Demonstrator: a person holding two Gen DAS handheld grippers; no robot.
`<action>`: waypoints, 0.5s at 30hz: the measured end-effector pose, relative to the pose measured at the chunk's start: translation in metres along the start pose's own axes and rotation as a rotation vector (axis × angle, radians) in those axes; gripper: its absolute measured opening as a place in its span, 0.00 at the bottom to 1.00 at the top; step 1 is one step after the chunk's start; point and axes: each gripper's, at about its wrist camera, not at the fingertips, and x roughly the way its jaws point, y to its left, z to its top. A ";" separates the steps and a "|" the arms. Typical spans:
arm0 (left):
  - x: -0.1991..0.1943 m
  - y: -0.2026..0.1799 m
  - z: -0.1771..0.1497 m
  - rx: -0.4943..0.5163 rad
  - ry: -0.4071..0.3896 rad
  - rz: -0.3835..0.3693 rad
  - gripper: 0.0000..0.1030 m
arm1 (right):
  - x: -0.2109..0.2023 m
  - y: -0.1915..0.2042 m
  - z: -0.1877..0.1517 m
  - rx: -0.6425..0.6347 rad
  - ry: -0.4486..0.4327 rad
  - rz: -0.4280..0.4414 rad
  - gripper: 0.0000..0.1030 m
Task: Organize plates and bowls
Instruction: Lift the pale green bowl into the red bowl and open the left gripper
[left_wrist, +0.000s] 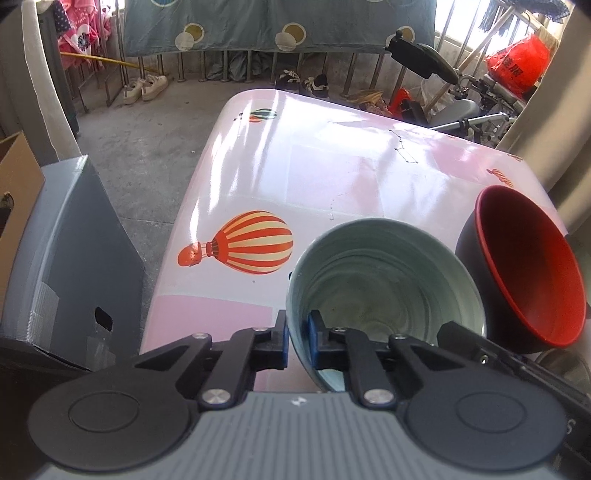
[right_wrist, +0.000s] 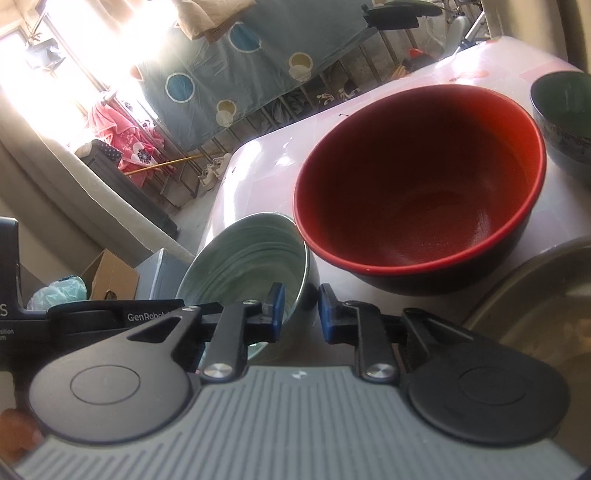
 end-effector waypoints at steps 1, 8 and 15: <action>-0.002 -0.002 -0.001 0.008 -0.004 0.007 0.11 | 0.000 0.002 0.000 -0.010 0.001 -0.004 0.18; -0.016 -0.006 -0.004 0.016 -0.038 0.040 0.12 | -0.012 0.001 0.003 -0.042 0.013 -0.008 0.15; -0.031 0.000 -0.006 -0.004 -0.062 0.058 0.12 | -0.019 0.009 0.000 -0.052 0.022 0.016 0.14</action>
